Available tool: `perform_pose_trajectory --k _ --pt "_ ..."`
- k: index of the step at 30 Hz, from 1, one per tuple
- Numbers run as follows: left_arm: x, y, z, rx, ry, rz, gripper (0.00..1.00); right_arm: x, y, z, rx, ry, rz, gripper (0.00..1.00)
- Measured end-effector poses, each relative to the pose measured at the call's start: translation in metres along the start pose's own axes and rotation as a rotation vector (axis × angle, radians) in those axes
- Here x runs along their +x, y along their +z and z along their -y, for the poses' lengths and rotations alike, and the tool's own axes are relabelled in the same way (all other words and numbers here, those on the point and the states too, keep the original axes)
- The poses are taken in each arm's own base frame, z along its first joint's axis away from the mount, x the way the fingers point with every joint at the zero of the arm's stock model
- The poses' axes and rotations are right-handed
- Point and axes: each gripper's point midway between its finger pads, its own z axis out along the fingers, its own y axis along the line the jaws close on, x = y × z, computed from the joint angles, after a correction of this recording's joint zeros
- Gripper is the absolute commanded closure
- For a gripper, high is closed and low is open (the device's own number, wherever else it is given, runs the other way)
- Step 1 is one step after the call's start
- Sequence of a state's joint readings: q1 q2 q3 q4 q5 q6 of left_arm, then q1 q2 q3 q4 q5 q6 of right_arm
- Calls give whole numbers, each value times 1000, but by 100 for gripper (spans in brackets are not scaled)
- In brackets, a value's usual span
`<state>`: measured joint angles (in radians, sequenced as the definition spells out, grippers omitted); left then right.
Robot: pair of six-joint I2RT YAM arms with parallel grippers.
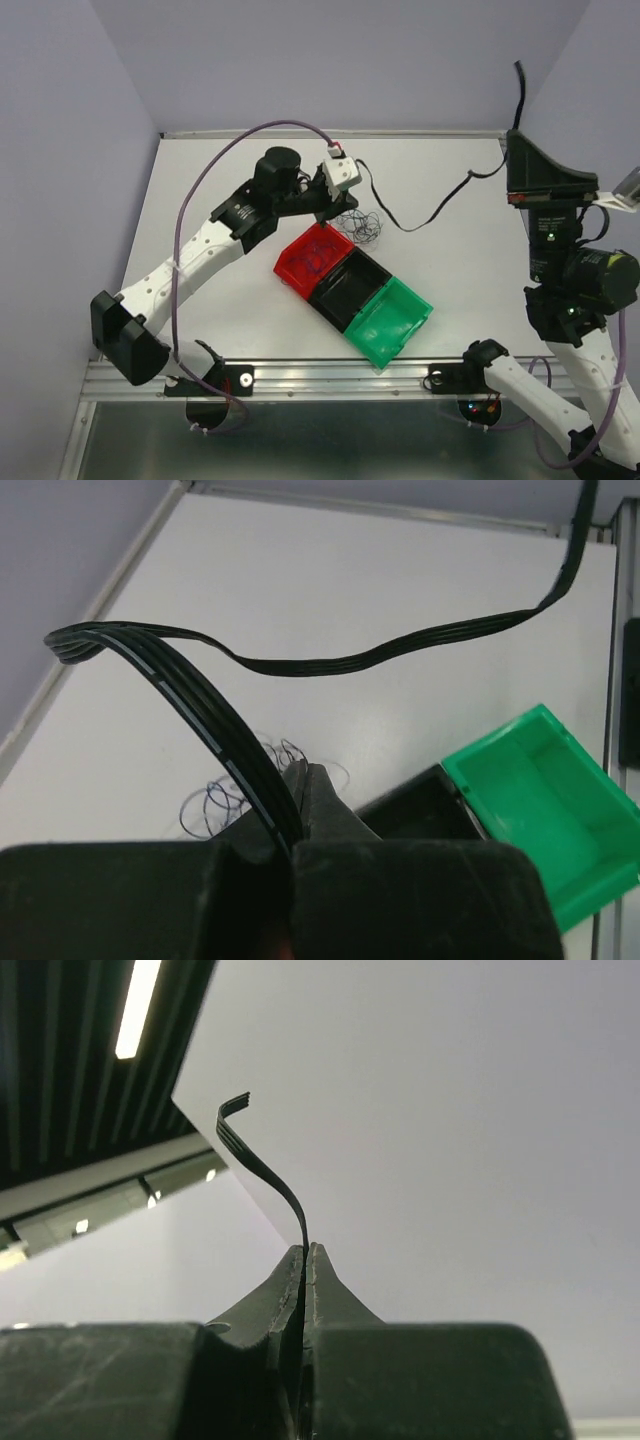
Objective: Untangle the cables
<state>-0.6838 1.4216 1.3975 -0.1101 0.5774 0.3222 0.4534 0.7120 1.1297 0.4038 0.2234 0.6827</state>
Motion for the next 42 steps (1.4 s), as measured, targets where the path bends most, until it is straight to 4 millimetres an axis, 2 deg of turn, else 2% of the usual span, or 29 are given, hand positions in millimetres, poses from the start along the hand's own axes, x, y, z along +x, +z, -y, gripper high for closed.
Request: perform_pose_trajectory --k 2,4,6,7,9,13,16,19,21,27,29,36,39,42 --pt "26 -13 18 0 -1 -65 100 23 -18 17 23 4 -73 99" --pt "54 -24 25 -24 0 -131 100 59 -38 45 69 4 -171 99" --pt "82 -34 29 -50 -5 -198 100 92 -55 71 119 4 -267 99" --pt "93 -38 30 -59 -5 -220 100 116 -67 90 157 5 -336 99" --pt "115 -47 33 -76 -5 -270 100 146 -87 114 209 7 -432 100" --pt "132 -59 42 -82 14 -301 100 197 -126 152 303 1 -630 99" --pt "129 -63 54 -60 48 -288 100 217 -142 159 311 -8 -738 100" --pt "121 -61 74 -4 90 -264 100 228 -158 163 314 -18 -827 100" --pt "118 -58 89 36 108 -256 100 229 -169 161 313 -21 -867 100" --pt "118 -52 135 165 147 -257 100 197 -184 135 239 -52 -849 99" --pt "116 -52 150 205 159 -253 100 194 -190 133 235 -60 -866 99" --pt "114 -51 195 311 212 -250 100 215 -235 154 330 -69 -1059 100" --pt "120 -48 204 327 226 -270 100 221 -252 160 352 -60 -1113 100" --pt "130 -42 204 318 231 -309 100 227 -270 166 368 -45 -1160 99"
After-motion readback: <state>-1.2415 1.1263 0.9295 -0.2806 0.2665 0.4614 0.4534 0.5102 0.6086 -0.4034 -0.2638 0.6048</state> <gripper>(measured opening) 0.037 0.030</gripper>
